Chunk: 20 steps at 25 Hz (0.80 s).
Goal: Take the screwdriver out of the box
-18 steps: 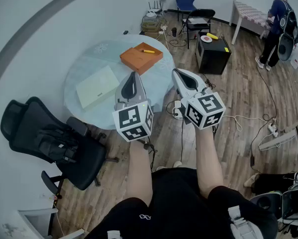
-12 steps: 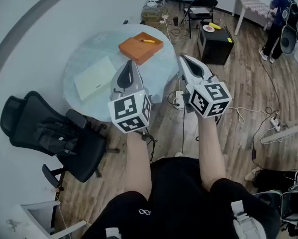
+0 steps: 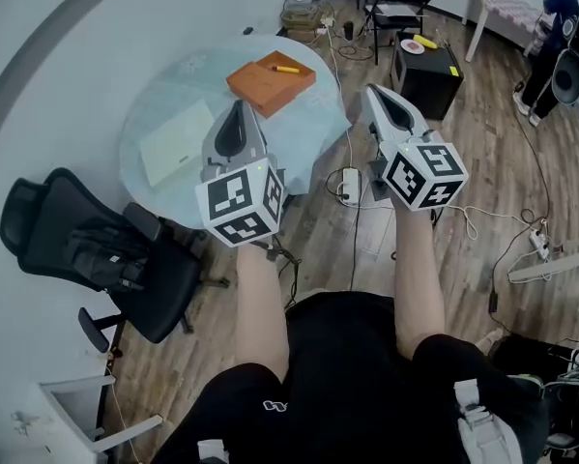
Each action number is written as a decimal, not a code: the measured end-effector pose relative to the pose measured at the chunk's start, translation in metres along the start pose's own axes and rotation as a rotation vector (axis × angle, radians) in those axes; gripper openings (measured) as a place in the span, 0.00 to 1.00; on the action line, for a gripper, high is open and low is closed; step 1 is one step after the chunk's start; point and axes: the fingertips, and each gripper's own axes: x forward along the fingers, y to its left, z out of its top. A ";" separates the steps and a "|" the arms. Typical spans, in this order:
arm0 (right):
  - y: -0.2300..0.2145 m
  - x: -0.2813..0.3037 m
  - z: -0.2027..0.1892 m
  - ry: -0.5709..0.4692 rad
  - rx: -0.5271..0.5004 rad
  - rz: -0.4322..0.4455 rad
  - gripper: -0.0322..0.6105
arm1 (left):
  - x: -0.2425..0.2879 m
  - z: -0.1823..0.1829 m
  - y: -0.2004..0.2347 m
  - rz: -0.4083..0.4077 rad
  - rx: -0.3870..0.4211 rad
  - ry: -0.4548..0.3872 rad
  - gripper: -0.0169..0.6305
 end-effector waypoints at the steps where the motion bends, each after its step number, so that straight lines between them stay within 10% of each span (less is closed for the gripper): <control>1: -0.005 0.000 0.000 0.000 0.009 0.001 0.07 | 0.001 0.001 -0.007 -0.015 -0.013 -0.008 0.03; 20: -0.054 0.065 -0.035 0.051 -0.030 0.065 0.07 | 0.065 -0.023 0.029 0.074 0.021 -0.073 0.03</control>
